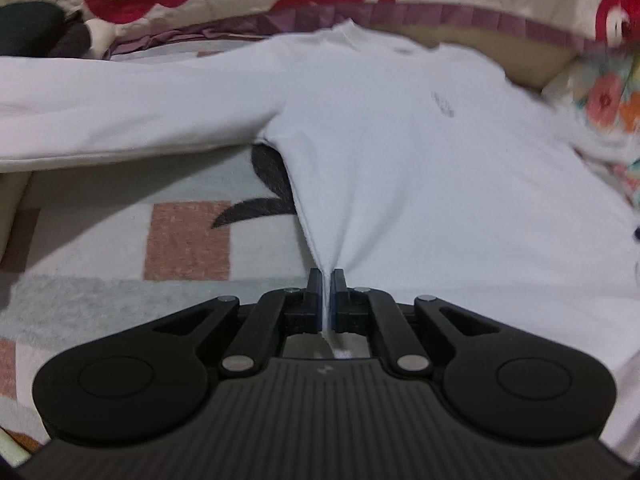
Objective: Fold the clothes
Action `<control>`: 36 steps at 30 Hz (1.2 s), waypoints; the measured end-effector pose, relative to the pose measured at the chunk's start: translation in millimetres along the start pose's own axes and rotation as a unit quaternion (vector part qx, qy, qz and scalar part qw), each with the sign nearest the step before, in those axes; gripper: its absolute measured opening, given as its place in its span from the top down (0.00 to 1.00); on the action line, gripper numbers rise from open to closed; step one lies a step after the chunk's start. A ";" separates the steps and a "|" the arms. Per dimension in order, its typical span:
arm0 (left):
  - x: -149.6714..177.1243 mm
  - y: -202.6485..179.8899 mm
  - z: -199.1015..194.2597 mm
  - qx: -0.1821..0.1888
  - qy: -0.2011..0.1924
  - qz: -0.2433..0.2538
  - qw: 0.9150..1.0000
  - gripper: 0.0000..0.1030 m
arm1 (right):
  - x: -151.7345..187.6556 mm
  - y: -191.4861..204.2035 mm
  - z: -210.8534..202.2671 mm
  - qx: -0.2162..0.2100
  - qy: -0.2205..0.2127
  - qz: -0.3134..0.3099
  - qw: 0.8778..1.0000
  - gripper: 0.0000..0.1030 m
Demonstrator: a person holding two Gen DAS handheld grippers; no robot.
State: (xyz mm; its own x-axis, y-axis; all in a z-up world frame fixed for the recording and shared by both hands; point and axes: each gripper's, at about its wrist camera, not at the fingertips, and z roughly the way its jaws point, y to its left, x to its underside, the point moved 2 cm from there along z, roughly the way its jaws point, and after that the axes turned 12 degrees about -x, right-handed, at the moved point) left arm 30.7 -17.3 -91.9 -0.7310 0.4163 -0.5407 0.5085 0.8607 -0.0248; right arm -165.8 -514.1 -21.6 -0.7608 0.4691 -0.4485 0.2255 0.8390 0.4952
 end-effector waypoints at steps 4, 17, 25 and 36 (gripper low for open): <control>5.5 -10.5 19.1 -0.011 0.026 0.028 0.999 0.97 | 10.1 -20.3 27.1 0.047 0.049 0.008 0.998 0.94; 27.0 8.4 -11.5 0.108 0.093 -0.094 0.985 0.81 | 10.8 -14.3 11.4 0.252 0.061 -0.067 0.963 0.90; 42.4 -20.2 -20.8 0.187 0.104 -0.047 0.976 0.65 | -15.5 -0.6 -41.7 0.060 -0.054 0.050 0.996 0.66; 22.8 -15.0 -39.4 0.050 0.028 -0.027 0.998 0.52 | -37.4 107.0 30.4 -0.007 0.024 -0.126 0.992 0.58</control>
State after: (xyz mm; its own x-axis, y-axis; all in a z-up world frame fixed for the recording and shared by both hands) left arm -11.5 -9.1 -70.7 -0.7807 0.3887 -0.4893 0.5095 0.8493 -0.1383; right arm -94.6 -433.4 25.5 -0.8199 0.2314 -0.5236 0.0162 0.9237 0.3829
